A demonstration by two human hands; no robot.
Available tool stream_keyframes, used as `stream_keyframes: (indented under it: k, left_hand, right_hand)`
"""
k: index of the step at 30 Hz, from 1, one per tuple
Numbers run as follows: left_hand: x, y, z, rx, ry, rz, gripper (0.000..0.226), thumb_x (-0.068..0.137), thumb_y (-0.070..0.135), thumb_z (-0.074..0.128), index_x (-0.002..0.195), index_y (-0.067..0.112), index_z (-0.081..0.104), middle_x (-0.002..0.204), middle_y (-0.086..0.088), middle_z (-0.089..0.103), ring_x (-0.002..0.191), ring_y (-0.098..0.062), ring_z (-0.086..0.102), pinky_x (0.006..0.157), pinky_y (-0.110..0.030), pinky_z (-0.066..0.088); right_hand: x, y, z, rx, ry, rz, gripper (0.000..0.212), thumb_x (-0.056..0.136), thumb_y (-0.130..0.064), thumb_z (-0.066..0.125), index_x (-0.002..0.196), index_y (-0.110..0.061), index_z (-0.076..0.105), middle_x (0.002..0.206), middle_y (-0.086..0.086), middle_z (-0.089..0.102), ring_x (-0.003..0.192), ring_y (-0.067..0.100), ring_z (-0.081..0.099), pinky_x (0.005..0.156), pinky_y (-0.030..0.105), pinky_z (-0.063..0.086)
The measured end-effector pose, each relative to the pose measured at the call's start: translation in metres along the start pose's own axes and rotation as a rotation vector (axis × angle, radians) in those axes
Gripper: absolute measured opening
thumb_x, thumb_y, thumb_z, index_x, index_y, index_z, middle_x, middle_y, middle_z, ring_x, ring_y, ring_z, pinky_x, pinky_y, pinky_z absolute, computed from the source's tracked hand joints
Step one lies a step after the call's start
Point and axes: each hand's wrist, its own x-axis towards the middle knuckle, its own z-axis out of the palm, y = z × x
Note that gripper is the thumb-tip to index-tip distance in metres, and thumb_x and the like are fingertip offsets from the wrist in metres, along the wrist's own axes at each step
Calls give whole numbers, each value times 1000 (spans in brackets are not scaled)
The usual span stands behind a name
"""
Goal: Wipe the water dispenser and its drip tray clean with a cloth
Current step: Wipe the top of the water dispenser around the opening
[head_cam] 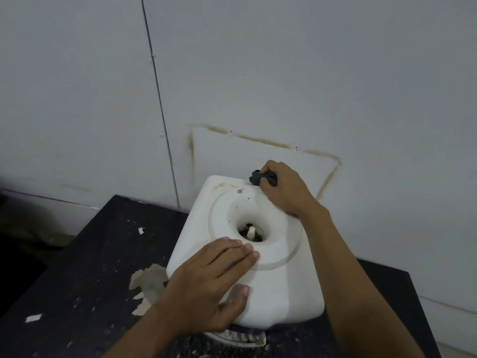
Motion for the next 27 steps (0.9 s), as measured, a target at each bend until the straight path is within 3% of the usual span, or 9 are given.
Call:
stream_keyframes:
  k: [4,7,9,13,18,21,24,27]
  left_hand:
    - [-1,-1,1,0,2,2,48,88,30,64,132,9,66,133,-3,66,124,-20,59,107,-36,46]
    - [-1,0,1,-3,8,-1,48,88,29,64,131,9,66,133,-3,65,125,-20,59,107,-37,46]
    - [0,-1,1,-8,10,4,48,89,29,63,132,8,66,134,-4,65,125,-21,58,107,-37,46]
    - [1,-1,-1,-15,-2,3,50,86,28,67,132,8,65,133,-4,65,125,-21,57,107,-36,46]
    - [0,0,-2,-12,-13,-12,50,85,29,68,131,8,66,132,-4,66,123,-20,57,107,-35,46]
    - [0,0,-3,-24,-13,-33,50,85,29,68,131,9,67,132,-4,66,123,-20,58,107,-35,45]
    - [0,1,-2,-34,-24,-33,50,86,30,67,131,10,66,133,-3,66,123,-19,58,109,-34,44]
    - [-2,0,-3,-22,-29,-29,50,87,31,66,132,10,66,133,-3,66,123,-20,58,110,-33,43]
  right_hand:
    - [9,-19,21,-191,-44,-122,27,98,-25,51,121,-34,62,125,-12,62,109,20,53,95,45,41]
    - [3,-17,18,-20,-64,-191,29,98,-23,53,119,-38,66,125,-20,62,115,13,54,100,41,40]
    - [8,-9,10,122,-96,-106,28,97,-19,56,116,-33,70,121,-18,65,114,8,57,102,37,44]
    - [30,-27,24,-29,-106,-71,28,98,-18,52,118,-29,70,123,-10,67,115,17,59,100,43,46]
    - [24,-54,31,136,-334,-197,28,96,-5,57,102,-26,76,110,-6,72,102,13,63,90,26,48]
    - [36,-43,24,172,-224,-66,35,91,2,54,94,-25,76,97,-7,72,93,12,63,79,26,48]
    - [43,-46,36,71,-140,-93,33,91,0,56,99,-25,76,107,-4,72,100,18,64,87,35,51]
    - [27,-54,47,40,-239,-267,27,92,-6,60,102,-27,76,109,-9,73,101,15,65,93,36,50]
